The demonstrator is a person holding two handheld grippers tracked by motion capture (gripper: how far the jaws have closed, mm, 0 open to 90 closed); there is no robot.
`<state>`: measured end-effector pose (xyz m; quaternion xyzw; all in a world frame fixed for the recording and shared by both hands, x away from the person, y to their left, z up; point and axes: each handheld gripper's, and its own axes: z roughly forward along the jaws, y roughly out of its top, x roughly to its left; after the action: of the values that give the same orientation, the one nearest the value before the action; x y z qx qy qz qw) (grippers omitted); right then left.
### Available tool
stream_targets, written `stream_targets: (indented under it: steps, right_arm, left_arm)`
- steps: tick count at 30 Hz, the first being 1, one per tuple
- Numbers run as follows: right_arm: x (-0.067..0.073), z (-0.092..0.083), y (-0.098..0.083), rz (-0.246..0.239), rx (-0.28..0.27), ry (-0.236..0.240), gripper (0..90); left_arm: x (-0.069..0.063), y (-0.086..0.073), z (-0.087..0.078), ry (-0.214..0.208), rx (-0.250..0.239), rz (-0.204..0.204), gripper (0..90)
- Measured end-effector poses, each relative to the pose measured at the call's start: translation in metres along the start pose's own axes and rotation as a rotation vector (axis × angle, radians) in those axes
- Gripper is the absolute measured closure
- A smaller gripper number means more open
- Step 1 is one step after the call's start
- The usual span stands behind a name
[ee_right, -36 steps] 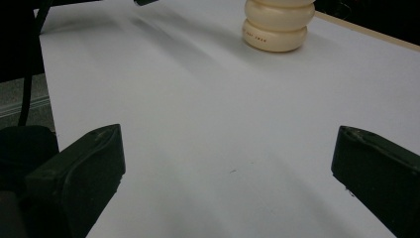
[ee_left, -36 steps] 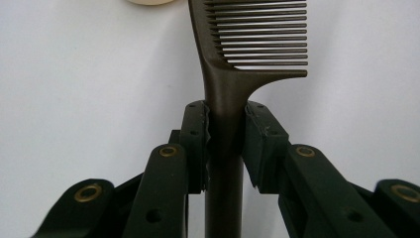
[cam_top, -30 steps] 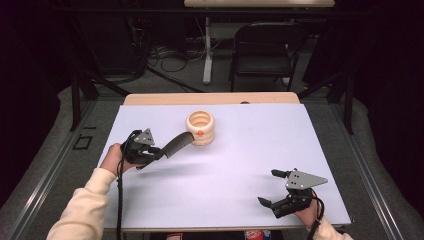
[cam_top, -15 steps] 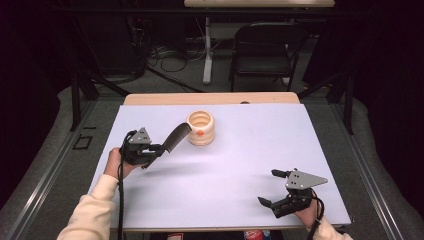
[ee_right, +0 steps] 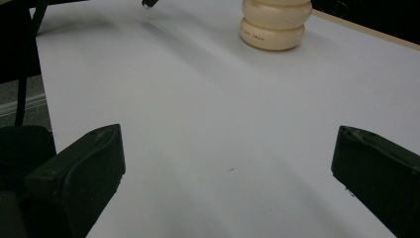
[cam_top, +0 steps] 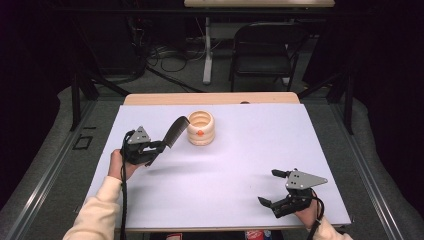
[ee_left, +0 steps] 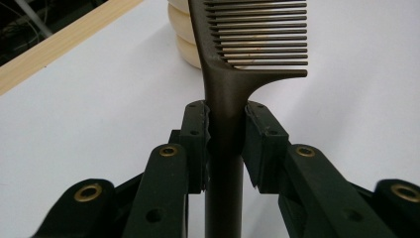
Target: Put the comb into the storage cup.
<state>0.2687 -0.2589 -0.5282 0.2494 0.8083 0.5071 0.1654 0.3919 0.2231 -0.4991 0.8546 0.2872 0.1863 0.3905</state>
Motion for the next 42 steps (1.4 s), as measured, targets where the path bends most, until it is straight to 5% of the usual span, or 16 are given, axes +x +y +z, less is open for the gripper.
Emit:
stream_targets:
  steps: [15,42]
  right_arm:
    - [-0.001,0.000,-0.001,0.007,0.000,-0.008,0.0]
    - [-0.001,0.000,-0.001,0.010,-0.004,-0.009,0.0]
  left_arm:
    - [-0.003,0.001,0.001,0.099,-0.081,-0.061,72.5]
    - [-0.002,0.021,0.015,0.147,-0.150,-0.102,72.5]
